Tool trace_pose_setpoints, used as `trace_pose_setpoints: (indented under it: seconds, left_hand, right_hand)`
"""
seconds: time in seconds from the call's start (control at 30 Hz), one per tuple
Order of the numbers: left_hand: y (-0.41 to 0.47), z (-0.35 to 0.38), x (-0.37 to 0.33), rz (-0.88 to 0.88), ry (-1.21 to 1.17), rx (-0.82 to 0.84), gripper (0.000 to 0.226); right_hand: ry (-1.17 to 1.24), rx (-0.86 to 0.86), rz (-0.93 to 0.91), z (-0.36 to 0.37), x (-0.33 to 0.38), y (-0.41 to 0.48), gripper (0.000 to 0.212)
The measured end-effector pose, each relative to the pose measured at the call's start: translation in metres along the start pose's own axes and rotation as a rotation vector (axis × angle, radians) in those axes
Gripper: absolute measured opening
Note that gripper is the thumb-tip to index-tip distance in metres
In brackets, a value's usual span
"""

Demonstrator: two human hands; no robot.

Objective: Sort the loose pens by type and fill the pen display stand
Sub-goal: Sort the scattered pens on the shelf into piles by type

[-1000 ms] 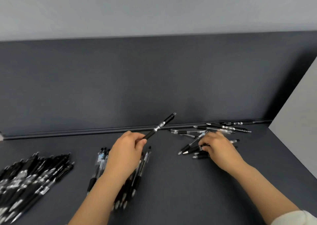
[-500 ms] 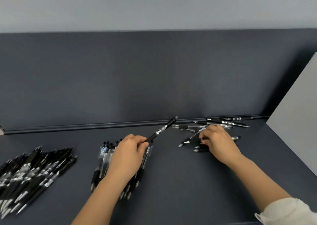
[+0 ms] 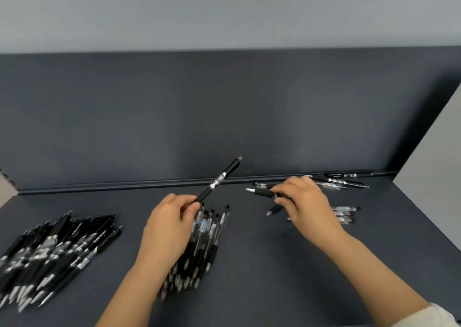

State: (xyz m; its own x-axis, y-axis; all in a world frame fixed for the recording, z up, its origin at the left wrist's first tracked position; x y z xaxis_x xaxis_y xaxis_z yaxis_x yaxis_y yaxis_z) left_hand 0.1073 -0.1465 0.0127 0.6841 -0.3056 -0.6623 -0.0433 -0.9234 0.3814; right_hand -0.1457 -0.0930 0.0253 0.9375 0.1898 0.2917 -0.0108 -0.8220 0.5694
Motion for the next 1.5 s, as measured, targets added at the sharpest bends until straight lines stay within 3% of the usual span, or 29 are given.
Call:
trace_pose_setpoints:
  seconds: [0.17, 0.47, 0.6, 0.77, 0.9, 1.0, 1.07, 1.17, 1.5]
  left_hand:
    - [-0.021, -0.065, 0.055, -0.107, 0.102, -0.151, 0.02]
    - [-0.076, -0.164, 0.131, -0.34, 0.296, -0.36, 0.021]
    - [-0.084, -0.18, 0.15, -0.378, 0.321, -0.383, 0.022]
    - [-0.076, -0.182, 0.165, -0.384, 0.384, -0.352, 0.021]
    - [-0.063, -0.185, 0.172, -0.33, 0.454, -0.308, 0.02]
    - [-0.058, -0.181, 0.182, -0.299, 0.467, -0.237, 0.018]
    - [-0.057, -0.177, 0.187, -0.264, 0.44, -0.191, 0.017]
    - [-0.057, -0.174, 0.192, -0.237, 0.364, -0.175, 0.026]
    - [-0.046, -0.176, 0.192, -0.16, 0.323, -0.171, 0.021]
  right_hand:
    - [0.129, 0.176, -0.169, 0.025, 0.069, 0.023, 0.014]
    - [0.198, 0.243, -0.56, 0.087, 0.198, 0.051, 0.017]
    - [0.131, 0.254, -0.715, 0.114, 0.242, 0.055, 0.019]
    - [-0.129, 0.281, -0.799, 0.137, 0.289, 0.056, 0.042]
    - [-0.141, 0.289, -0.821, 0.151, 0.313, 0.06, 0.043]
    - [-0.137, 0.403, -0.808, 0.163, 0.317, 0.054, 0.038]
    - [-0.093, 0.429, -0.759, 0.175, 0.31, 0.05, 0.033]
    - [-0.042, 0.536, -0.661, 0.181, 0.305, 0.048, 0.04]
    - [0.007, 0.438, -0.59, 0.169, 0.286, 0.059, 0.037]
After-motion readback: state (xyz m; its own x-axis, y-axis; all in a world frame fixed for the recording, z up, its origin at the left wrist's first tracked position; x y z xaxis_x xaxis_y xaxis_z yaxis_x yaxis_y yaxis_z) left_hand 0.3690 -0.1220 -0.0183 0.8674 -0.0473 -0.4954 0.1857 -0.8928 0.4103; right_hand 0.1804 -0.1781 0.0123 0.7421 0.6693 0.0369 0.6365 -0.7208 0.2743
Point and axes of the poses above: each hand's wrist, its own y-axis towards the middle knuckle, its own z-axis out of the palm, x = y × z, the point moved 3 cm from there along y, towards the middle knuckle, and after that the axes turned 5 degrees about -x, right-handed, at the moved point
